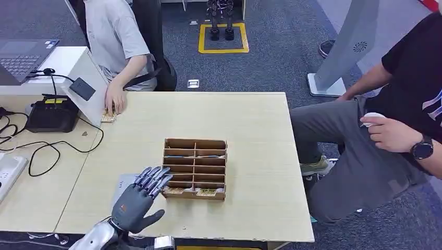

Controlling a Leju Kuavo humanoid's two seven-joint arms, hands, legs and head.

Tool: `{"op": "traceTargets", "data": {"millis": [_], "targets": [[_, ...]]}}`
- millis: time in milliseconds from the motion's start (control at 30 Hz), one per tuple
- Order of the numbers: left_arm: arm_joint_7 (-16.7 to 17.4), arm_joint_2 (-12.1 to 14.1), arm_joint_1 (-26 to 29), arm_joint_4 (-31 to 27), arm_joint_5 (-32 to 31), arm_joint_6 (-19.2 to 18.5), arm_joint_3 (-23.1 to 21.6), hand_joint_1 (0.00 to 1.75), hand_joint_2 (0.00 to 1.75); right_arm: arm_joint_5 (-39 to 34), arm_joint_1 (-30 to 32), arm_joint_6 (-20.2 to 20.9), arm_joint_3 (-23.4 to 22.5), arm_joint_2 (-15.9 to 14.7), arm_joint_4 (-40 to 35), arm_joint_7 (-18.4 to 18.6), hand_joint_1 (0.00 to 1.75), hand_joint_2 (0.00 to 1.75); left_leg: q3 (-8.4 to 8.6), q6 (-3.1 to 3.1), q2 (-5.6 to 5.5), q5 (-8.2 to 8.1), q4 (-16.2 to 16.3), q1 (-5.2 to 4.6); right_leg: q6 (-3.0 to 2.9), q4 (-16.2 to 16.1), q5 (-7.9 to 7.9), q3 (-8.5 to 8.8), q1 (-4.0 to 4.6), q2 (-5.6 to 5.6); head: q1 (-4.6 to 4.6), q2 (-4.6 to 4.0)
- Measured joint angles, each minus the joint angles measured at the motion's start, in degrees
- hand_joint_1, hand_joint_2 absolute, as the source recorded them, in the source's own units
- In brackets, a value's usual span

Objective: Pass the card to the sensor for recognition and then transmit it.

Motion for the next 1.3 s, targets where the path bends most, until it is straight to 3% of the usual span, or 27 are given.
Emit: {"op": "traceTargets", "data": {"millis": [433, 1167, 1200, 1233, 1300], "targets": [[-0.9, -4.1, -2.0, 2.1, 5.5, -2.5, -0.3, 0.0, 1.75, 0.2, 0.0, 0.0, 0.0, 0.0, 0.0, 0.0, 0.0, 1.75, -0.01, 0.0, 0.0, 0.0, 0.0, 0.0, 0.0, 0.0, 0.0, -0.01, 0.01, 0.0, 0.0, -0.02], [0.7, -5.0, -4.1, 6.4, 2.7, -4.4, -1.0, 0.0, 1.75, 0.7, -0.1, -0.1, 0.0, 0.0, 0.0, -0.2, 0.0, 1.75, -0.01, 0.01, 0.0, 0.01, 0.0, 0.0, 0.0, 0.0, 0.0, 0.0, 0.01, 0.0, 0.0, -0.02], [0.8, -5.1, -4.1, 6.5, 2.6, -4.3, -1.0, 0.51, 1.75, 0.7, -0.1, -0.1, 0.0, 0.0, 0.0, -0.2, 0.0, 1.75, -0.01, 0.01, 0.0, 0.01, 0.0, 0.0, 0.0, 0.0, 0.0, 0.0, 0.01, 0.0, 0.0, -0.02], [0.8, -5.2, -4.1, 6.8, 2.6, -4.3, -1.0, 1.75, 1.75, 0.7, -0.1, -0.1, 0.0, 0.0, 0.0, -0.2, 0.0, 1.75, -0.01, 0.01, 0.0, 0.01, 0.0, 0.0, 0.0, 0.0, 0.0, 0.0, 0.01, 0.0, -0.02, -0.02], [0.9, -5.3, -4.0, 7.2, 2.6, -4.1, -1.1, 1.75, 1.75, 0.7, -0.1, -0.2, 0.0, 0.0, 0.0, -0.4, 0.0, 1.75, -0.01, 0.01, 0.0, 0.01, 0.0, 0.0, 0.0, 0.0, 0.0, 0.0, 0.01, 0.0, 0.0, -0.02]]}}
